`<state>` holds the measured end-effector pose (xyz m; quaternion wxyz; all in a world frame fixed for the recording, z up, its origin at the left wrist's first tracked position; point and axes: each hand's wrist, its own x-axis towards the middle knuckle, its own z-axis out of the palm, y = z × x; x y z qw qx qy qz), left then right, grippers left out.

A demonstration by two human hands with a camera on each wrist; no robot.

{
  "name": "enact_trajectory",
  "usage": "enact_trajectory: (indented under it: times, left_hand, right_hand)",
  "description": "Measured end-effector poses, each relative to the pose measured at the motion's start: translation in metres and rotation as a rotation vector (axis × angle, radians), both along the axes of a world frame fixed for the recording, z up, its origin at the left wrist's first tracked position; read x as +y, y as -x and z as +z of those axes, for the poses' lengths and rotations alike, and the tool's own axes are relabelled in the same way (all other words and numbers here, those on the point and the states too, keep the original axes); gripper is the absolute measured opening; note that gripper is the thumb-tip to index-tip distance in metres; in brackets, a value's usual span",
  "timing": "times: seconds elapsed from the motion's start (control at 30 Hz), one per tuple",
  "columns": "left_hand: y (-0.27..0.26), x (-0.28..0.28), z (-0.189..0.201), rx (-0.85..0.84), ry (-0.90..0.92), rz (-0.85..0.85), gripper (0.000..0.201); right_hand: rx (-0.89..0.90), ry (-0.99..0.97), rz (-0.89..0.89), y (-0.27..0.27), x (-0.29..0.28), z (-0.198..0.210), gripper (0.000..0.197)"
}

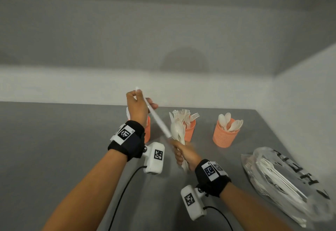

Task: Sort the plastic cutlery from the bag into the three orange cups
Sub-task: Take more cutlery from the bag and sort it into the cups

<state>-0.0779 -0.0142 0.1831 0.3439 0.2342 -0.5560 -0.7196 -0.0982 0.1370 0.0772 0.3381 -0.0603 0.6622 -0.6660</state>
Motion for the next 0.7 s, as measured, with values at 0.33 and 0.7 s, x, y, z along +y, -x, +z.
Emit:
enact_trajectory:
  times: [0.33,0.7]
  left_hand:
    - [-0.016,0.016,-0.052,-0.290,0.036,-0.409,0.024]
    - [-0.002,0.016,-0.058,-0.321,0.112,-0.251,0.027]
  right_hand:
    - [-0.359,0.298,0.270,0.004,-0.005,0.015,0.017]
    - [-0.277,0.237,0.221,0.003,-0.014,0.020,0.019]
